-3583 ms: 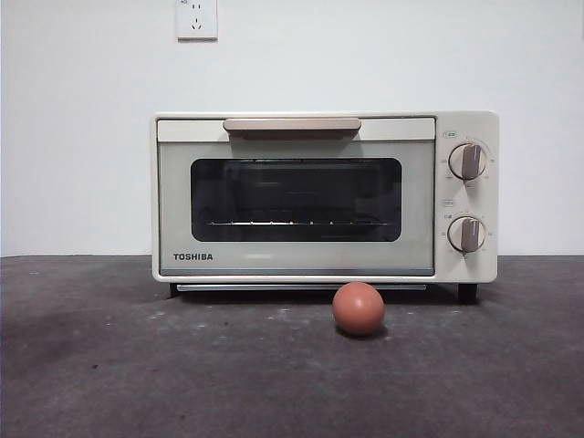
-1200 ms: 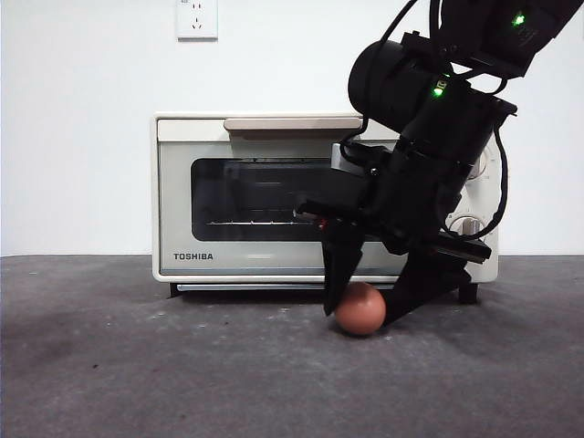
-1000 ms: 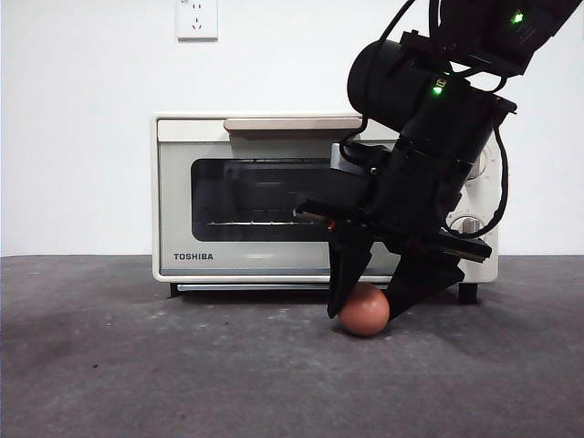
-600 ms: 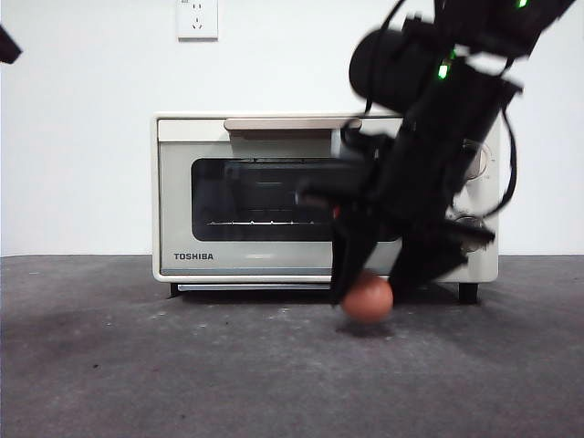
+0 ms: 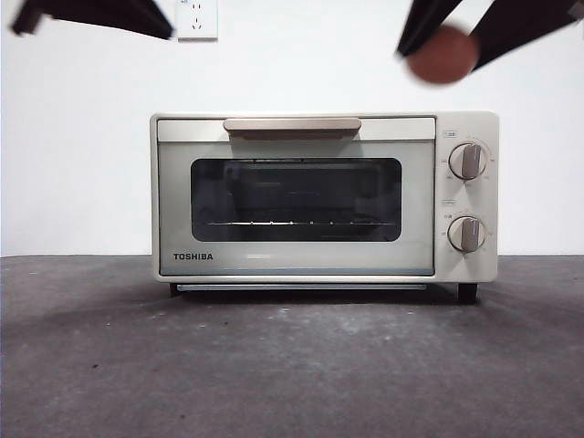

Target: Eggoven

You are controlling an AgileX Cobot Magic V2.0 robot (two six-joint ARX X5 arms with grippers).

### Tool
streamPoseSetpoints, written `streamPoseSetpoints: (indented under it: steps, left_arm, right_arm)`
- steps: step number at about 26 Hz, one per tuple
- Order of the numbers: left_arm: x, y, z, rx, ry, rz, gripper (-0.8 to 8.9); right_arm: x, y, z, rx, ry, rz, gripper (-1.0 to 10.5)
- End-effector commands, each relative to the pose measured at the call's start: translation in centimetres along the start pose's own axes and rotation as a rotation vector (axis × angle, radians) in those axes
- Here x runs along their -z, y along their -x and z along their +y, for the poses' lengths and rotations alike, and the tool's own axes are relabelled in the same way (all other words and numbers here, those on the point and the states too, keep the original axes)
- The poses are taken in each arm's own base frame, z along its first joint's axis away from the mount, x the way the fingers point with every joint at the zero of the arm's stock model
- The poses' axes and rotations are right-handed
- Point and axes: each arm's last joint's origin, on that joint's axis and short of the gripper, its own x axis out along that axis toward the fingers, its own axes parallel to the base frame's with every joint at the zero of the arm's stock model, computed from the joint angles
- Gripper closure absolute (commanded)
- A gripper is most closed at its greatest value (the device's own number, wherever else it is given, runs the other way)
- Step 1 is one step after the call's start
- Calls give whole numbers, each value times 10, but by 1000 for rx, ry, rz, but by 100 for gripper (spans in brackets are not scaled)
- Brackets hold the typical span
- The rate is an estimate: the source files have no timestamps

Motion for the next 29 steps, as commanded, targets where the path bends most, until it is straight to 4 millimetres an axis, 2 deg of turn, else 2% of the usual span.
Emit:
streamPoseSetpoints:
  steps: [1, 6, 9, 15, 21, 29]
  left_arm:
    - [-16, -20, -1, 8, -14, -12, 806]
    - [-31, -54, 1, 23, -35, 12, 806]
    - [-35, -73, 1, 30, -51, 34, 806]
    - [-32, -104, 2, -18, -91, 64, 806]
    - [-25, -122, 0, -65, -106, 72, 806]
    - [-17, -130, -7, -76, -141, 106, 806]
  right_arm:
    - [0, 17, 2, 0, 16, -38, 944]
    - [5, 41, 0, 8, 16, -90, 944]
    - [8, 49, -1, 16, 17, -106, 944]
    - [10, 58, -2, 19, 26, -129, 944]
    - [10, 58, -2, 19, 29, -129, 944]
    - [10, 58, -1, 18, 29, -134, 944]
